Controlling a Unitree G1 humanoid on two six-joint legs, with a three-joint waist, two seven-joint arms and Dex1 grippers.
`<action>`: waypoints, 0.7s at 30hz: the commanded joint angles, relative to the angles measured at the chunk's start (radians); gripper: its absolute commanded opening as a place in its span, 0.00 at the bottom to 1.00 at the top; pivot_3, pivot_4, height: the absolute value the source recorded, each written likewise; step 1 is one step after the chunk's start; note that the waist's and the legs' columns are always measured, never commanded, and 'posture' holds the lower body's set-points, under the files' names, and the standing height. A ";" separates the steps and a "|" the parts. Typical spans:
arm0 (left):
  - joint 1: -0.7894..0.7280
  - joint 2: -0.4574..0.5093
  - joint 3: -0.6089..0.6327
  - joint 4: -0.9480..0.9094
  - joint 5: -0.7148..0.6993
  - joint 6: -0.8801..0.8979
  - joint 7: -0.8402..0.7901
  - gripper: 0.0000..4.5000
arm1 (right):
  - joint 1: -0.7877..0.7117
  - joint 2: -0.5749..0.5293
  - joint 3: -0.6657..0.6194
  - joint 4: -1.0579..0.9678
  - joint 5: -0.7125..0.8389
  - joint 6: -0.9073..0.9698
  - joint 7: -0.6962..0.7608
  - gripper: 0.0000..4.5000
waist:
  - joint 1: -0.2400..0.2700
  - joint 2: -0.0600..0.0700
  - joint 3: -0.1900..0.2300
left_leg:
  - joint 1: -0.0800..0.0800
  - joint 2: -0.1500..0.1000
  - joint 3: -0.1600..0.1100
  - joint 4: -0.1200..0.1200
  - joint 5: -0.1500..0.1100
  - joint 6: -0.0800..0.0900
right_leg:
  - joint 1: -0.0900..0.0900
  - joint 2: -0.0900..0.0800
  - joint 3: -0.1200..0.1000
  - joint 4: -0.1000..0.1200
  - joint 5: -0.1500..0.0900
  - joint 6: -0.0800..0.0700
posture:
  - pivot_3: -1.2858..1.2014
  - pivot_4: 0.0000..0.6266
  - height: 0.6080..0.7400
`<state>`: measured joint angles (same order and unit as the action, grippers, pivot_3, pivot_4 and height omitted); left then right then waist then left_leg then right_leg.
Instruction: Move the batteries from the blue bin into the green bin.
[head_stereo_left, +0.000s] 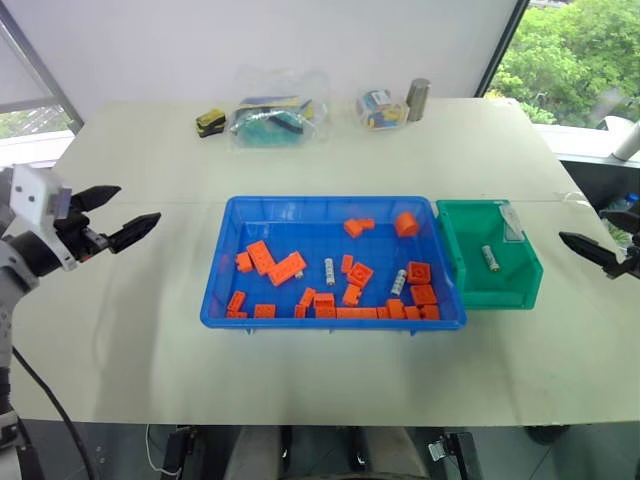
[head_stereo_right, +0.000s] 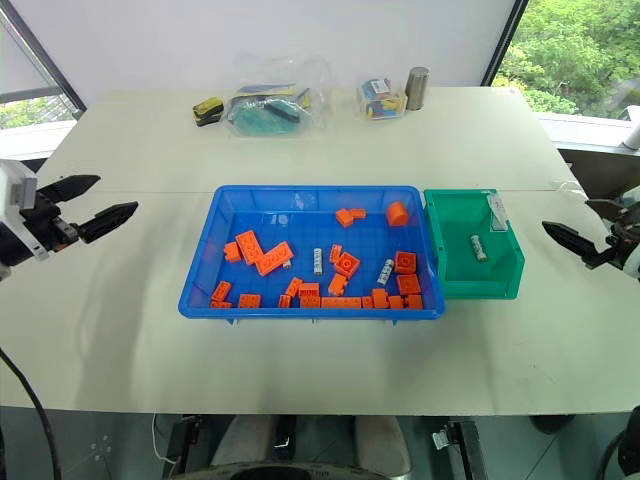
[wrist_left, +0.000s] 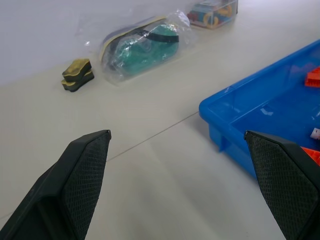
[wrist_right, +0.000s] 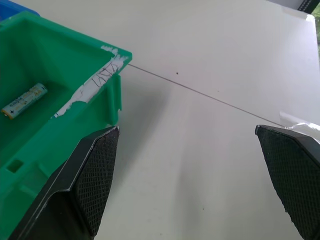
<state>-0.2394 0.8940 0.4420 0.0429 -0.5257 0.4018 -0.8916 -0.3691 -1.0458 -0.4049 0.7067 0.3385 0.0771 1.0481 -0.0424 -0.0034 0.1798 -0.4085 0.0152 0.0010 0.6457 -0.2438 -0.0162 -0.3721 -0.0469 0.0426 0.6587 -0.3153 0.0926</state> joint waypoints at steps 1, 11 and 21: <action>-0.021 0.011 -0.003 0.000 0.015 -0.031 -0.009 1.00 | 0.002 -0.015 -0.038 -0.045 0.018 -0.001 -0.008 1.00 | 0.000 0.000 0.000 | 0.000 0.000 0.000 0.000 0.000 0.000 | 0.000 0.000 0.000 0.000 0.000 0.000 | 0.52 0.24 1.00; -0.027 -0.009 -0.009 -0.015 -0.003 -0.010 -0.001 1.00 | -0.030 -0.021 -0.029 -0.039 0.019 0.031 -0.014 1.00 | 0.000 0.000 0.000 | 0.000 0.000 0.000 0.000 0.000 0.000 | 0.000 0.000 0.000 0.000 0.000 0.000 | 0.52 0.24 1.00; -0.004 -0.024 -0.026 -0.070 -0.012 0.013 -0.017 1.00 | -0.119 -0.045 0.017 -0.049 -0.002 0.038 0.027 1.00 | -0.001 0.001 0.000 | 0.000 0.000 0.001 0.000 0.000 0.000 | -0.001 0.000 0.001 0.000 0.000 0.000 | 0.52 0.24 1.00</action>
<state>-0.2370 0.8621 0.4076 0.0133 -0.5162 0.4111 -0.8964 -0.4566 -1.0534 -0.3776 0.6885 0.3281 0.1110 1.0611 -0.0432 -0.0026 0.1802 -0.4087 0.0152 0.0016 0.6457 -0.2438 -0.0162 -0.3726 -0.0473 0.0432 0.6587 -0.3152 0.0925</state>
